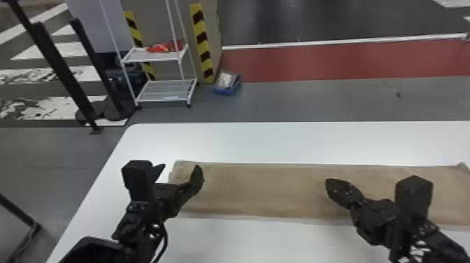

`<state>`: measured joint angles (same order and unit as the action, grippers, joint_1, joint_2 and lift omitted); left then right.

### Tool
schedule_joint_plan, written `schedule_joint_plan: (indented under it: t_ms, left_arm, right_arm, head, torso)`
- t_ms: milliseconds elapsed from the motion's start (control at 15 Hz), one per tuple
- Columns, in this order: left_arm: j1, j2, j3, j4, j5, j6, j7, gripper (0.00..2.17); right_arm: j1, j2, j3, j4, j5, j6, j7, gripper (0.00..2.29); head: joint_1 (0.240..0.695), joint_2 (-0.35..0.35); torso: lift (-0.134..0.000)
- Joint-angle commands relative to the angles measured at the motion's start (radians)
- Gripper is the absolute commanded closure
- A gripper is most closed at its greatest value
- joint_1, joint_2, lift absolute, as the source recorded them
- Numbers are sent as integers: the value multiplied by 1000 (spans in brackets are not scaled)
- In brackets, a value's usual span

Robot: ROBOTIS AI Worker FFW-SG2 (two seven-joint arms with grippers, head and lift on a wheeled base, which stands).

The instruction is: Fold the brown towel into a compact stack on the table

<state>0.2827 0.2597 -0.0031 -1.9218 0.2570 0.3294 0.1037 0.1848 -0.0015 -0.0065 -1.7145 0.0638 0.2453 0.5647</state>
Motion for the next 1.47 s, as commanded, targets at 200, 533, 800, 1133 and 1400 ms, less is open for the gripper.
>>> schedule_joint_plan:
  t_ms: [200, 533, 800, 1133, 1400]
  left_arm:
    - [-37, -2, 23, 50, -2, 66, -10, 215]
    - [-56, -3, 66, 66, -1, 207, -33, 215]
    - [-54, -2, 69, 64, -1, 210, -41, 262]
    - [-62, -2, 71, 58, -2, 265, -59, 549]
    - [-65, -10, 67, 40, -2, 280, -73, 1028]
  right_arm:
    - [15, 2, -1, 6, -9, -25, 0, 1683]
    - [24, 2, -1, 6, -10, -31, 0, 1683]
    - [25, 2, 0, 4, -4, -31, -2, 1683]
    - [25, 2, 2, 4, -1, -31, -6, 1683]
    - [22, 2, 5, 4, -4, -28, -8, 1683]
  head:
    - [695, 190]
    - [695, 213]
    - [695, 229]
    - [695, 225]
    - [695, 222]
  torso:
    - [-125]
    - [-125]
    - [-125]
    - [-125]
    - [-125]
